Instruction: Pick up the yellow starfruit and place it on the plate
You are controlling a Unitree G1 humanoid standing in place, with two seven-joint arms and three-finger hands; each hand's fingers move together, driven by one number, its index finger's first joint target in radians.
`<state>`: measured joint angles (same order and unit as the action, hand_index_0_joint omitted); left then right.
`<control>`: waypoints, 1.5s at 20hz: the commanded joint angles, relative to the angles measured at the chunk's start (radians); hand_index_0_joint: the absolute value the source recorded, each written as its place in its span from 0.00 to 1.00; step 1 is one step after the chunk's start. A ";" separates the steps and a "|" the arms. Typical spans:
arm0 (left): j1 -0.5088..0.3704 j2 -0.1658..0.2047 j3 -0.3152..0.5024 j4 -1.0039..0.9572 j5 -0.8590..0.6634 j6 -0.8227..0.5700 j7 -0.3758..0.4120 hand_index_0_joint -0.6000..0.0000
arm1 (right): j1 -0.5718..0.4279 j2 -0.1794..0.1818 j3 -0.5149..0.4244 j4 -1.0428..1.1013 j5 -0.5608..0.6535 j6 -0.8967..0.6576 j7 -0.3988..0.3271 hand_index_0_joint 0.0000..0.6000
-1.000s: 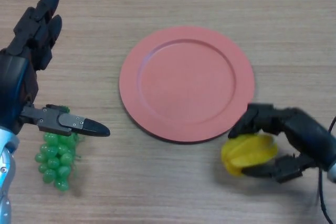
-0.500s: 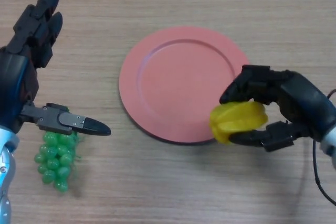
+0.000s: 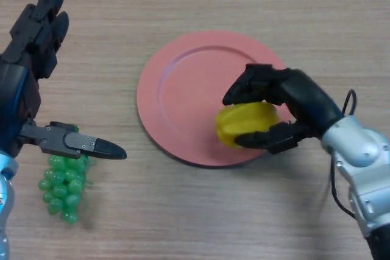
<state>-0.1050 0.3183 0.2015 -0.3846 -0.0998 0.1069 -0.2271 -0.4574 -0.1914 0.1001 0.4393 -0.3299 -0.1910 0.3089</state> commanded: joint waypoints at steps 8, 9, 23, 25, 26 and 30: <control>-0.016 0.050 0.094 -0.053 -0.039 -0.096 0.007 1.00 | -0.092 0.001 0.016 -0.080 0.086 -0.013 -0.228 0.10; -0.015 0.050 0.093 -0.053 -0.037 -0.095 0.008 1.00 | -0.090 0.001 0.025 -0.114 0.127 0.038 -0.233 0.00; -0.016 0.041 0.079 -0.024 -0.037 -0.118 0.016 1.00 | 0.067 -0.023 -0.110 -0.600 0.387 0.279 -0.244 0.00; -0.018 0.040 0.074 -0.024 -0.039 -0.119 0.023 1.00 | 0.123 -0.041 -0.137 -0.683 0.422 0.310 -0.245 0.00; -0.016 0.036 0.070 -0.016 -0.043 -0.128 0.027 1.00 | 0.160 -0.054 -0.154 -0.726 0.440 0.319 -0.244 0.00; -0.011 0.031 0.070 -0.018 -0.049 -0.099 0.052 1.00 | 0.249 -0.086 -0.214 -0.849 0.517 0.407 -0.223 0.00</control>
<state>-0.0880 0.3141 0.2170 -0.3580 -0.1063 0.1068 -0.2256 -0.1733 -0.2455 -0.0602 -0.3445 0.1575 0.3155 0.0909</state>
